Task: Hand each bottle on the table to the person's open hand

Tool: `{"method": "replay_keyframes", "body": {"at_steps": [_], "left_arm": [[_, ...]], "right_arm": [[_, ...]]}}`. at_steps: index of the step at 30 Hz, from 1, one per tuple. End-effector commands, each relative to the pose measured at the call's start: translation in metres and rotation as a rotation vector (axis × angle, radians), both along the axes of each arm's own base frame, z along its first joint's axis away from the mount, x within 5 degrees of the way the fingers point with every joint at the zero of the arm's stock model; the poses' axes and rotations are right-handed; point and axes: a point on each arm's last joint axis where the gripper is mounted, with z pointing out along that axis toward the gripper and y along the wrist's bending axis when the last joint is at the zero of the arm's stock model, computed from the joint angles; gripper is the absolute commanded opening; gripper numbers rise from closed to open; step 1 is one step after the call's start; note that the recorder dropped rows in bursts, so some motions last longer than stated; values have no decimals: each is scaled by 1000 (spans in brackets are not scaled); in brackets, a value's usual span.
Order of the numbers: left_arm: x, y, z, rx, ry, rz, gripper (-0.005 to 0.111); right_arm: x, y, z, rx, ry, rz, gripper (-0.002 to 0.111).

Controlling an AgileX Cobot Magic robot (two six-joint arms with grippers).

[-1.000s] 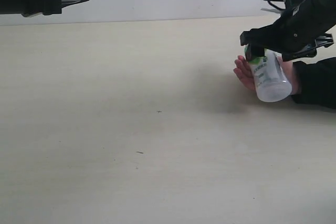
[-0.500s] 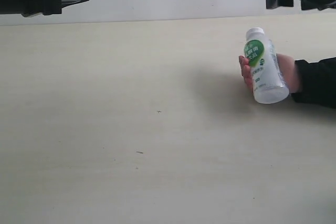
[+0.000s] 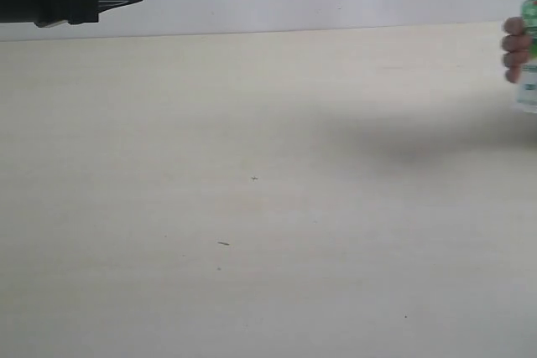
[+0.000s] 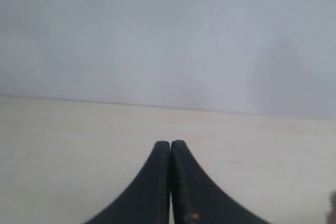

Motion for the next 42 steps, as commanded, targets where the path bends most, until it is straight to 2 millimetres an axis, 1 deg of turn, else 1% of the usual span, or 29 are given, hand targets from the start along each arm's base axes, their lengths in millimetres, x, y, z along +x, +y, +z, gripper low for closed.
{"method": "replay_keyframes", "body": {"at_steps": [1,3,4,5,7,9,10,11,12,13,15,17,42], "left_arm": [[-1,1,2,-9,-6,7,1],[-1,1,2,-9,-6,7,1],[-1,1,2,-9,-6,7,1],[-1,1,2,-9,-6,7,1],[-1,1,2,-9,-6,7,1],[-1,1,2,-9,-6,7,1],[-1,1,2,-9,-6,7,1],[-1,1,2,-9,-6,7,1],[-1,1,2,-9,-6,7,1],[-1,1,2,-9,-6,7,1],[-1,1,2,-9,-6,7,1],[-1,1,2,-9,-6,7,1],[-1,1,2,-9,-6,7,1]], "right_arm": [[-33,-13,-11,-55,-221,-61,0],[-48,-20,-17,-44,-295,-113,0],[-63,-27,-29,-38,-360,-165,0],[-69,-30,-34,-34,-382,-183,0],[-96,-41,-55,2,-475,-253,0],[-109,-44,-69,38,-501,-275,0],[-113,-45,-75,45,-503,-279,0],[-117,-46,-86,41,-495,-280,0],[-118,-46,-90,36,-486,-279,0],[-118,-46,-101,28,-459,-278,0],[-118,-45,-110,19,-421,-267,0],[-118,-45,-112,15,-406,-260,0],[-118,-45,-112,19,-406,-263,0]]}}
